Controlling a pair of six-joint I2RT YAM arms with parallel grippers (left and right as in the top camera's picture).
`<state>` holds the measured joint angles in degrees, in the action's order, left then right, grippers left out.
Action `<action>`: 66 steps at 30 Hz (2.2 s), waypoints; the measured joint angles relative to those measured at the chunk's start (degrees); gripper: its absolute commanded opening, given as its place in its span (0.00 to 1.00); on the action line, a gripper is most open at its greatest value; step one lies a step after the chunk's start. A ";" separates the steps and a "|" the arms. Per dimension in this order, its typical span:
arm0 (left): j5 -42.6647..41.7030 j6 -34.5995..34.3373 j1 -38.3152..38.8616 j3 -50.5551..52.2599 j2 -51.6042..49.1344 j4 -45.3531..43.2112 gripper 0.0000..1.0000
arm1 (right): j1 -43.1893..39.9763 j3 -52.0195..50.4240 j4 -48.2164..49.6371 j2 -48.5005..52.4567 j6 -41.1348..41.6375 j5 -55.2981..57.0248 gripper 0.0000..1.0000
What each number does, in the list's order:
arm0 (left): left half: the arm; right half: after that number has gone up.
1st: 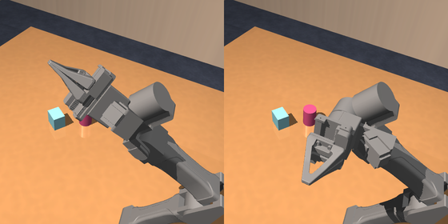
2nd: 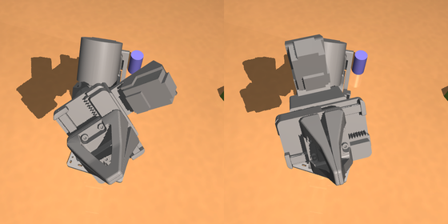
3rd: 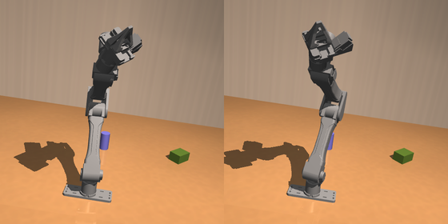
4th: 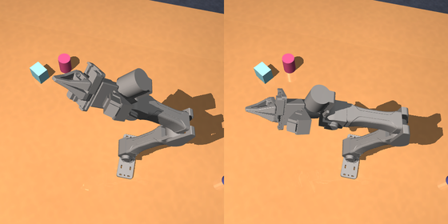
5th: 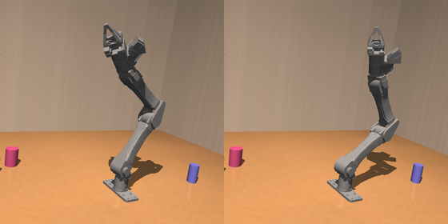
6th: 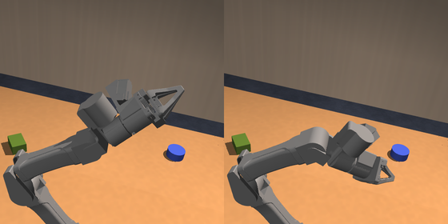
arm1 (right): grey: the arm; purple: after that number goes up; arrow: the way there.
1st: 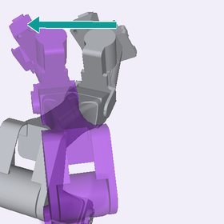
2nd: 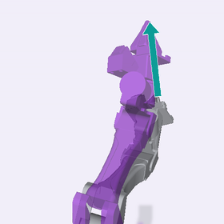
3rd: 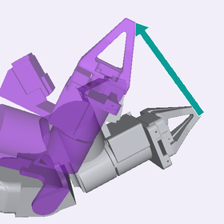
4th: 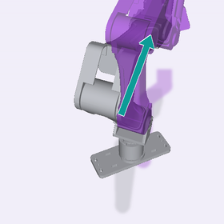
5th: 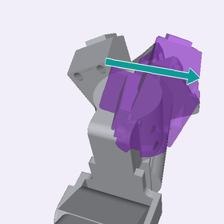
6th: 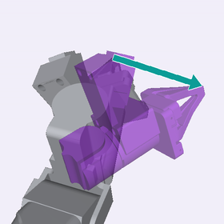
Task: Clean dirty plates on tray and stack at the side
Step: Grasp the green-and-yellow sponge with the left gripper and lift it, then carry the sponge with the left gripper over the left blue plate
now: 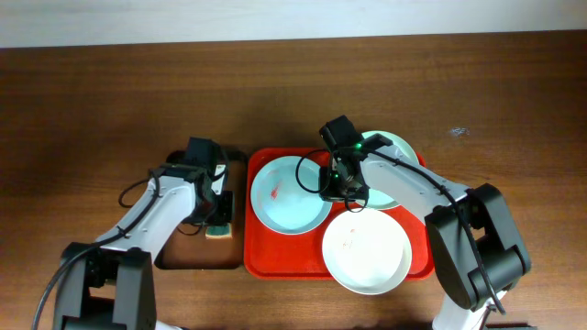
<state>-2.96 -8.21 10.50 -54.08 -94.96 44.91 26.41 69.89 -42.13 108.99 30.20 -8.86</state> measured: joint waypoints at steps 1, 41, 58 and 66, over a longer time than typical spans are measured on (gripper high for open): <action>0.00 0.00 0.00 0.00 0.00 0.00 0.24 | 0.00 0.00 0.00 0.00 0.04 0.00 0.13; 2.32 1.14 -2.01 -16.06 7.56 9.03 0.00 | 0.00 0.04 0.42 0.00 -5.51 -0.59 0.32; 1.33 1.14 -1.57 -21.29 1.42 13.66 0.00 | -0.94 0.50 -3.65 0.00 -0.46 -0.66 0.07; -8.24 1.14 3.87 -22.64 -1.68 9.05 0.00 | -0.94 0.50 -3.69 0.00 -0.50 -3.26 0.04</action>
<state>-11.20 -7.07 14.37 -76.73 -96.64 53.95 25.47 70.39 -45.82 108.99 29.69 -12.12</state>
